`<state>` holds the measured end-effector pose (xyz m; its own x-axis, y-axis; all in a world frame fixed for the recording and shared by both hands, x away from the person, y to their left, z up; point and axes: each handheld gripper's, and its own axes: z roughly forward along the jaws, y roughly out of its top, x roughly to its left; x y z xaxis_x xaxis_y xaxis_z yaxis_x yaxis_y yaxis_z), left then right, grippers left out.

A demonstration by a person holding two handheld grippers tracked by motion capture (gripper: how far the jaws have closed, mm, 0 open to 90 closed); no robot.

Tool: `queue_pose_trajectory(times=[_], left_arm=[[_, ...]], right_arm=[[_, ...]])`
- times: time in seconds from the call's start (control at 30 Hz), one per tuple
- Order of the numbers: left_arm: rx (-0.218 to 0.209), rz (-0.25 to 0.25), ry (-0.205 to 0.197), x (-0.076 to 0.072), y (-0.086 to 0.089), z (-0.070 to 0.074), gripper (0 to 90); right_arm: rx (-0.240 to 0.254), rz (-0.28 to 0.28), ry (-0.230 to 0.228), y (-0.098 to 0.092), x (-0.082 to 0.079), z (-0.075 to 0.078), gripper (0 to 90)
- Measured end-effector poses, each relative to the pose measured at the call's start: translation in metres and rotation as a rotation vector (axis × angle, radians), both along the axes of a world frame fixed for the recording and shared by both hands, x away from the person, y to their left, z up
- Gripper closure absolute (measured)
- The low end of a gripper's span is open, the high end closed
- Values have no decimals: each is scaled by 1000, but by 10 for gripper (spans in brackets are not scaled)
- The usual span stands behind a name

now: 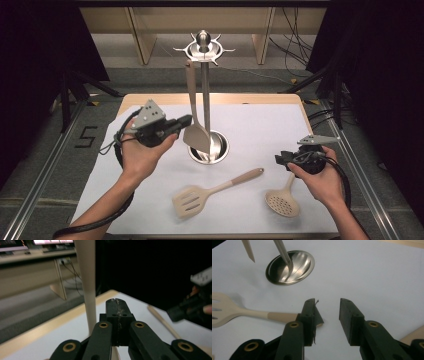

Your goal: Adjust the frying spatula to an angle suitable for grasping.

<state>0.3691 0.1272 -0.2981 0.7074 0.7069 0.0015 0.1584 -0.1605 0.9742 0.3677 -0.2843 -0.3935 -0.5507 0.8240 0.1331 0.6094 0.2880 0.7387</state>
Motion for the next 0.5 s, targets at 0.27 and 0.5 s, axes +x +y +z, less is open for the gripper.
queue_pose_trajectory(times=[0.27,0.5], left_arm=[[-84,28,-109,7,-2,44,894],[-119,39,-168,12,-7,71,894]], right_arm=[[27,-9,14,1,-1,-1,666],[16,-11,17,1,-1,-1,667]])
